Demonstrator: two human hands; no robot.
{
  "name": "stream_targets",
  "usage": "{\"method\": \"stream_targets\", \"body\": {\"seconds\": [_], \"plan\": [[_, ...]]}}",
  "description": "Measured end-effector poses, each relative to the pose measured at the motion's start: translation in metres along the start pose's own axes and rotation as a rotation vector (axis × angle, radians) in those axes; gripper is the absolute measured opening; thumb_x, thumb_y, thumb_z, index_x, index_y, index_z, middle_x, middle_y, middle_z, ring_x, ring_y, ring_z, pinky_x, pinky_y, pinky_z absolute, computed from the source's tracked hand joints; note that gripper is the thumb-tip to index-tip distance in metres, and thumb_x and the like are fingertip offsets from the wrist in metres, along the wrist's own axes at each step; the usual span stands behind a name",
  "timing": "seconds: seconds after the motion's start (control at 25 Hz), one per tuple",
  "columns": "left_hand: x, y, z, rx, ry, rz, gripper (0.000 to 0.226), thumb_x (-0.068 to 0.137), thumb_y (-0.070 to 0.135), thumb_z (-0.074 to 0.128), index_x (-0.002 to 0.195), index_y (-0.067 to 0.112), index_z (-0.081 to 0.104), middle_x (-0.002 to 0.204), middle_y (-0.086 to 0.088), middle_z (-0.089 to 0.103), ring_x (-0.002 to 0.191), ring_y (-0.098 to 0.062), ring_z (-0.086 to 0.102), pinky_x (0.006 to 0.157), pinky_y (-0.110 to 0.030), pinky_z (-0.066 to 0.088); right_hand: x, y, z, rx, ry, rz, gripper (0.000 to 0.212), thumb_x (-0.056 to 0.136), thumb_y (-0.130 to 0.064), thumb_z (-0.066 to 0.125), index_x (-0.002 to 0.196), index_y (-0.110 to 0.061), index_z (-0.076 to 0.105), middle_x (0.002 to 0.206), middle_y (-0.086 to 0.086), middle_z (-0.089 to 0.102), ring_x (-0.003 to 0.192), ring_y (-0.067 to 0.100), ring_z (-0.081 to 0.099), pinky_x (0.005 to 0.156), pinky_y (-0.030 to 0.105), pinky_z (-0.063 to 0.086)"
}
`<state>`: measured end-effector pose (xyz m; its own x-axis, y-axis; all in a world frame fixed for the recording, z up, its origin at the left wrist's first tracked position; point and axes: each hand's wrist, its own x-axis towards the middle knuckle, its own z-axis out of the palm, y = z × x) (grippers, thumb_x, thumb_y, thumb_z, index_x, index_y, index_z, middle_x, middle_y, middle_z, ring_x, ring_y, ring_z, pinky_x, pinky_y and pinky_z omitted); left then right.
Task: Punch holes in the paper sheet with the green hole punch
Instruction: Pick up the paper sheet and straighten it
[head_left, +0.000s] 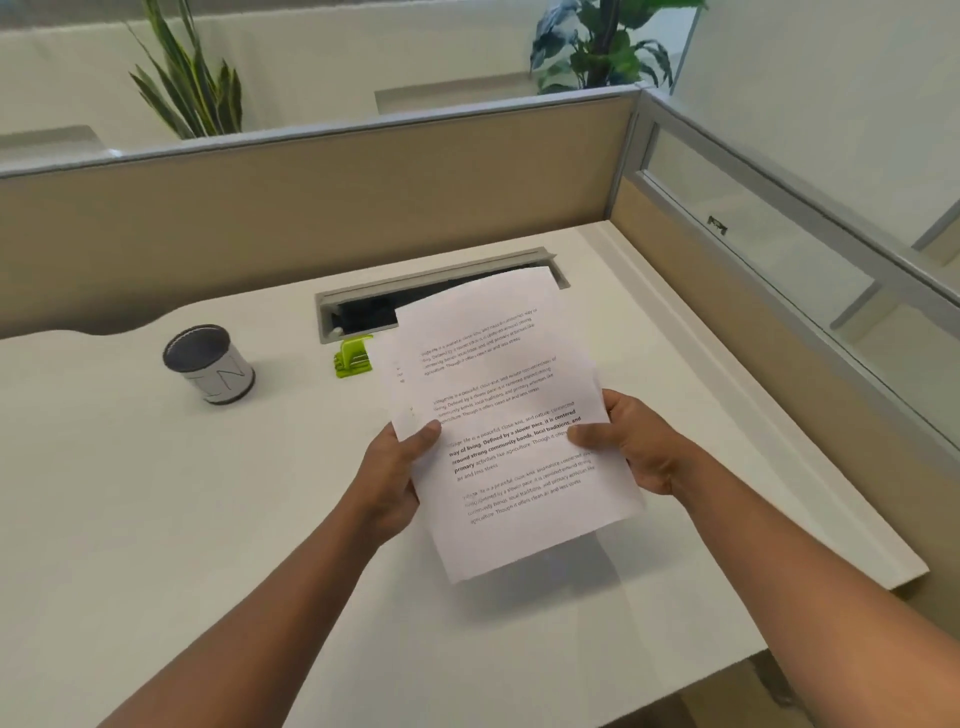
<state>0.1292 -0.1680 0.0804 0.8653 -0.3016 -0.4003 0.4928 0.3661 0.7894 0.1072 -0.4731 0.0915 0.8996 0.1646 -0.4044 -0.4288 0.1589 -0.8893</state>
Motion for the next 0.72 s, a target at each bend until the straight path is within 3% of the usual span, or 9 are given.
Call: {"method": "stream_targets", "body": {"seconds": [0.28,0.4,0.56,0.72], "plan": [[-0.070,0.065,-0.085,0.191,0.205,0.270,0.031,0.094,0.005,0.066,0.125,0.007,0.065,0.120,-0.012,0.075,0.109,-0.035,0.072,0.086,-0.045,0.060,0.019,-0.005,0.129,-0.003,-0.059,-0.154,0.039,0.084,-0.007,0.077,0.121,-0.006,0.067,0.122,0.016,0.073,0.108,0.037,0.071,0.082,0.044,0.061],[-0.093,0.080,-0.107,0.245,0.212,0.369,0.033,0.090,0.015,0.071,0.122,0.010,0.069,0.118,-0.011,0.076,0.106,-0.034,0.073,0.081,-0.039,0.061,0.024,-0.007,0.165,-0.045,-0.018,-0.227,0.034,0.089,-0.005,0.073,0.122,-0.010,0.067,0.119,0.011,0.075,0.106,0.035,0.072,0.084,0.049,0.062],[-0.108,0.086,-0.121,0.266,0.254,0.476,0.025,0.089,0.024,0.075,0.114,0.021,0.075,0.114,-0.008,0.077,0.102,-0.030,0.075,0.079,-0.039,0.062,0.029,0.000,0.197,-0.094,0.018,-0.313,0.028,0.091,0.000,0.069,0.113,-0.016,0.073,0.113,0.008,0.077,0.102,0.030,0.074,0.079,0.033,0.061],[-0.110,0.083,-0.124,0.251,0.322,0.540,0.032,0.088,0.046,0.075,0.110,0.022,0.077,0.111,-0.009,0.078,0.100,-0.031,0.075,0.079,-0.043,0.063,0.029,0.011,0.212,-0.115,0.000,-0.365,0.026,0.090,-0.009,0.072,0.108,-0.028,0.076,0.113,0.003,0.078,0.100,0.023,0.075,0.078,0.028,0.060]]}}
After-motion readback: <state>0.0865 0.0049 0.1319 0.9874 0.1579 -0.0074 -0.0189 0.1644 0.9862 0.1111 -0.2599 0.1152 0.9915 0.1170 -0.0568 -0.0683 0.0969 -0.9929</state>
